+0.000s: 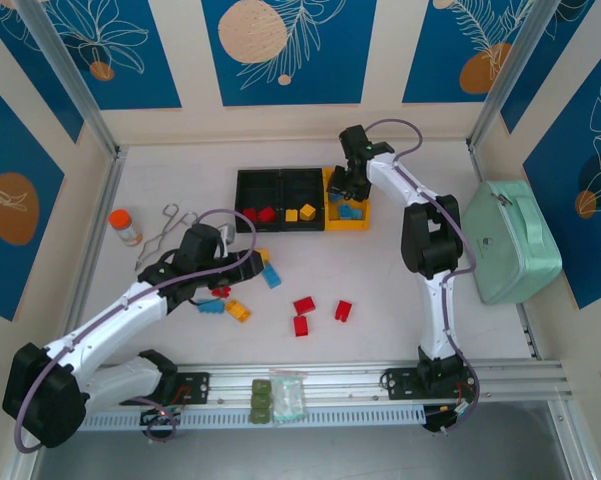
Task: Sort the legos into containers by color
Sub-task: Place the lego in the container, then pick up the lego from the bottom-left of the table.
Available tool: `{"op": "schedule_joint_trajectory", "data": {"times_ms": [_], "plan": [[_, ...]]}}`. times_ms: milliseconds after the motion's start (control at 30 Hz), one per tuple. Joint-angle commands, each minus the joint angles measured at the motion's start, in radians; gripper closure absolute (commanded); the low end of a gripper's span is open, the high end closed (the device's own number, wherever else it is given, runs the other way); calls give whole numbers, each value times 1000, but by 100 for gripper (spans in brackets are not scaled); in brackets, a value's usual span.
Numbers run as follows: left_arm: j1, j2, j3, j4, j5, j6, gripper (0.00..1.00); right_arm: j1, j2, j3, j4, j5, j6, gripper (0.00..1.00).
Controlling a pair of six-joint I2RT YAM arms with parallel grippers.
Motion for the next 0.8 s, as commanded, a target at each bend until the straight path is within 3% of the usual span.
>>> {"op": "schedule_joint_trajectory", "data": {"times_ms": [0,267,500,767], "plan": [[13,-30,-11,-54,-32,7,38,19,-141,-71,29,-1,-16,50],[15,-88,-15,-187,-103,18,37,83,-365,-313,121,-36,-30,49],[15,-150,0,-393,-235,27,33,168,-554,-518,201,-116,-72,39],[16,-142,3,-554,-355,72,13,292,-749,-766,273,-194,-118,34]]}}
